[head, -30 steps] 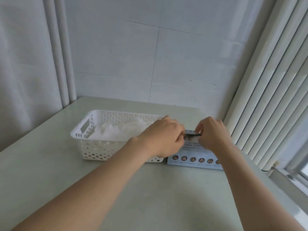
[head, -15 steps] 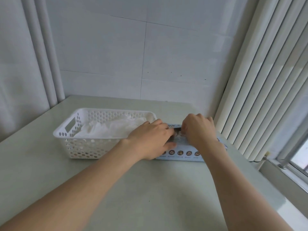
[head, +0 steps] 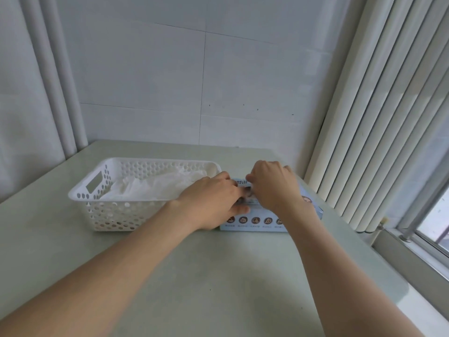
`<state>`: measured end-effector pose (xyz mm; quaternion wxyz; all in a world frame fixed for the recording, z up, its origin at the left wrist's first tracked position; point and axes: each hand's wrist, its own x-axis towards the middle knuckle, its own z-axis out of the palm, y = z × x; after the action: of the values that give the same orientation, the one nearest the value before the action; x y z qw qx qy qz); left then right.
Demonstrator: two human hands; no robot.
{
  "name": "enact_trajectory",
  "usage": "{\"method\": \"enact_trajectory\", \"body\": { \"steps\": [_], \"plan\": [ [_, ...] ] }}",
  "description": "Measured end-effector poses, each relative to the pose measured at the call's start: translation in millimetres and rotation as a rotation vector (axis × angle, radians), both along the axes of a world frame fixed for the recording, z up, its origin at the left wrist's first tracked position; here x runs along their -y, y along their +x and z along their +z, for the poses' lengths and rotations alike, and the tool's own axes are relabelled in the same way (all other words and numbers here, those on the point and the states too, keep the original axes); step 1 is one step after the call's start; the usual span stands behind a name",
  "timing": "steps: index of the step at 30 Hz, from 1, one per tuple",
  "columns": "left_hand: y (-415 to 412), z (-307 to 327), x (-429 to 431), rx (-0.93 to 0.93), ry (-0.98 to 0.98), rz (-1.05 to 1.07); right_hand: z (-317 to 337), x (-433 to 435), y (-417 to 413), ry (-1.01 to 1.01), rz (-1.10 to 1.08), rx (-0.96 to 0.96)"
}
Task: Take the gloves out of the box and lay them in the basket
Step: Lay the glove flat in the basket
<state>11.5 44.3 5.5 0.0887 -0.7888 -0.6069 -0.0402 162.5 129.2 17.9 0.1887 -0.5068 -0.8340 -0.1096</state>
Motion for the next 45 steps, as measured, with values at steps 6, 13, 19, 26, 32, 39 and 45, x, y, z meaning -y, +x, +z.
{"method": "enact_trajectory", "body": {
  "steps": [6,13,19,26,32,39,45],
  "plan": [
    [-2.2,-2.1,-1.1,0.071,-0.018,0.023,1.0,-4.0,-5.5,-0.194,0.138,-0.292],
    [-1.2,-0.4,0.8,0.05,0.006,0.023,2.9,-1.0,-3.8,-0.292,0.305,-0.495],
    [-4.1,-2.6,-2.0,0.046,-0.005,0.018,8.5,-4.1,9.6,-0.318,0.26,-0.67],
    [-3.8,-1.6,-1.3,0.092,-0.012,0.014,14.9,7.4,22.4,-0.384,0.025,-0.337],
    [-2.0,0.8,1.9,0.045,-0.011,0.023,1.6,-6.7,25.8,-0.253,0.018,-0.294],
    [-1.2,0.0,1.4,0.038,-0.003,0.02,-14.0,-20.8,22.1,0.085,-0.013,-0.327],
    [-1.4,-0.4,1.4,0.044,0.015,0.019,-22.8,-26.6,21.1,0.301,0.051,-0.402]
  ]
}}
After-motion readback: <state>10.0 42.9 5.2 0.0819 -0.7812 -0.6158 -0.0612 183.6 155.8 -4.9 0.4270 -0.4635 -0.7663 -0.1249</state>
